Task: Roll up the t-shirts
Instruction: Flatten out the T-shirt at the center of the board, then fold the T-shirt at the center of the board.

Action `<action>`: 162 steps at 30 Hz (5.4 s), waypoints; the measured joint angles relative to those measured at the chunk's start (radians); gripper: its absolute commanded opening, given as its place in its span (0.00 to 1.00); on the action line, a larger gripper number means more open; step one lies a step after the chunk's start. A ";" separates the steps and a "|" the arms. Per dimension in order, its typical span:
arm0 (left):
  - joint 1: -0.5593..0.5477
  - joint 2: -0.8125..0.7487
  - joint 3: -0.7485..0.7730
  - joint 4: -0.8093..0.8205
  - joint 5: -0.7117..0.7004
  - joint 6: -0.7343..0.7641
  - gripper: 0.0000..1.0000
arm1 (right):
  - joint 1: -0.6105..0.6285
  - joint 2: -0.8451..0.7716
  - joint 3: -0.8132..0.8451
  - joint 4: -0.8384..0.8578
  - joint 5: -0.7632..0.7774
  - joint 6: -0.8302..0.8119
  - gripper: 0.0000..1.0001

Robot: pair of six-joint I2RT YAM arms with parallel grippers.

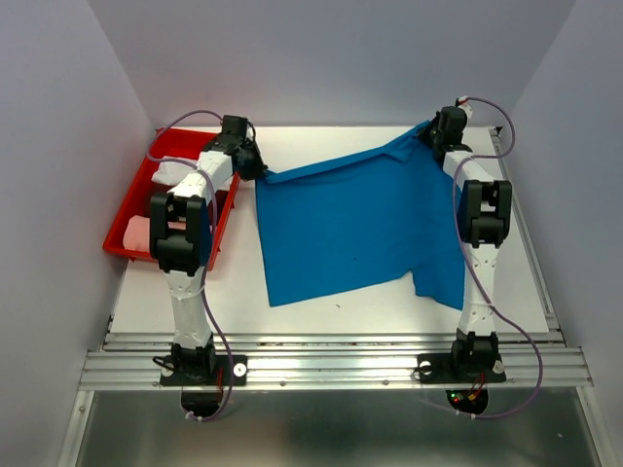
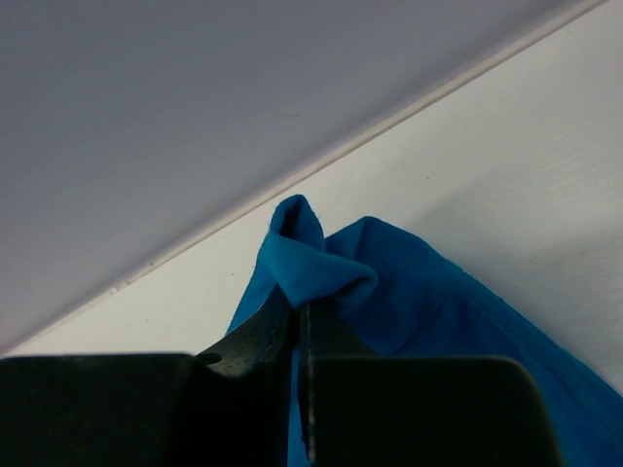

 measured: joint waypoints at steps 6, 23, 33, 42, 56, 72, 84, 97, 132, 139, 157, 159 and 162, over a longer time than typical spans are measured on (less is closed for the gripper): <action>0.008 0.004 0.000 -0.002 0.000 0.002 0.00 | 0.000 0.014 0.026 -0.001 -0.020 0.020 0.01; 0.014 0.006 -0.034 0.003 0.022 0.011 0.00 | 0.000 -0.206 -0.256 -0.106 0.047 0.119 0.01; 0.005 -0.031 -0.122 0.002 0.026 0.013 0.00 | 0.000 -0.436 -0.478 -0.132 0.104 0.162 0.01; -0.008 -0.114 -0.162 0.009 0.025 0.022 0.00 | 0.000 -0.537 -0.686 -0.147 0.135 0.174 0.01; -0.032 -0.174 -0.280 0.025 0.019 0.026 0.00 | -0.017 -0.684 -0.846 -0.163 0.159 0.188 0.01; -0.074 -0.275 -0.373 0.031 0.010 0.005 0.00 | -0.056 -0.726 -0.855 -0.246 0.100 0.111 0.01; -0.100 -0.317 -0.508 0.061 -0.008 -0.095 0.00 | -0.068 -0.726 -0.812 -0.318 0.076 0.070 0.01; -0.100 -0.346 -0.549 0.058 -0.034 -0.102 0.00 | -0.074 -0.726 -0.805 -0.356 0.076 0.037 0.01; -0.100 -0.347 -0.581 0.056 -0.052 -0.101 0.00 | -0.074 -0.825 -0.885 -0.525 0.070 0.038 0.03; -0.100 -0.347 -0.586 0.057 -0.044 -0.093 0.32 | -0.074 -0.834 -0.904 -0.526 0.121 0.033 0.31; -0.122 -0.428 -0.422 -0.050 -0.078 -0.034 0.63 | -0.074 -0.985 -0.999 -0.517 0.223 -0.032 0.61; -0.141 -0.410 -0.385 -0.044 -0.078 -0.026 0.63 | -0.074 -1.006 -1.036 -0.486 0.166 -0.040 0.59; -0.176 -0.363 -0.356 -0.034 -0.062 -0.018 0.62 | -0.074 -1.011 -1.109 -0.454 0.062 -0.046 0.59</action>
